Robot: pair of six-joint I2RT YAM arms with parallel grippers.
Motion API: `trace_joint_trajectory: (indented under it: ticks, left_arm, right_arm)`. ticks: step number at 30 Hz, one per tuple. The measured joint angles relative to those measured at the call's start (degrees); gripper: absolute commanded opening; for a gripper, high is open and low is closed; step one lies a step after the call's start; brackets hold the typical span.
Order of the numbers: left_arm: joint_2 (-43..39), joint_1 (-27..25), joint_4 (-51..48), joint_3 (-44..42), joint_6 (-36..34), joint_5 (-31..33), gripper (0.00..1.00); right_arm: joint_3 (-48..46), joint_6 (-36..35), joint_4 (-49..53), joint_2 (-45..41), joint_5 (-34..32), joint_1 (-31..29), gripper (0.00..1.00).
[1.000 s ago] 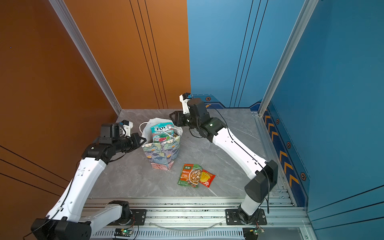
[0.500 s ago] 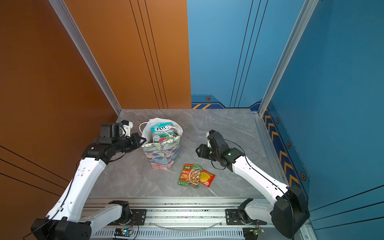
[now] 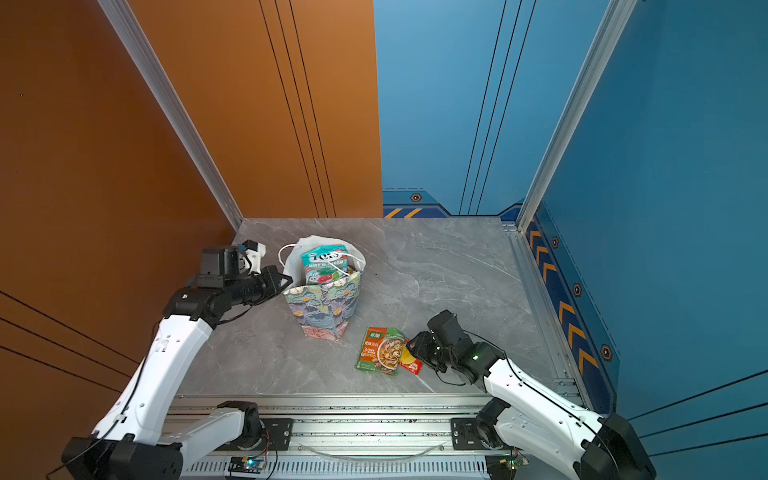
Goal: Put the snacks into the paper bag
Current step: 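Raise the right gripper out of the bag and move to the soup packet, then grasp the green-and-orange soup packet with the right gripper and lift it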
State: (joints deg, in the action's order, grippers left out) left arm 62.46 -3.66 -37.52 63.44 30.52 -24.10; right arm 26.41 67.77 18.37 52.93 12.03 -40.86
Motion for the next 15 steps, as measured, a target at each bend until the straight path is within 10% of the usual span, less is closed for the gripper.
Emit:
trace_joint_trajectory:
  ticks: [15]
  left_arm:
    - [0.0, 0.0, 0.0, 0.0, 0.0, 0.0, 0.0]
  right_arm:
    - [-4.04, 8.66, -11.34, 5.33, 0.46, -4.33, 0.47]
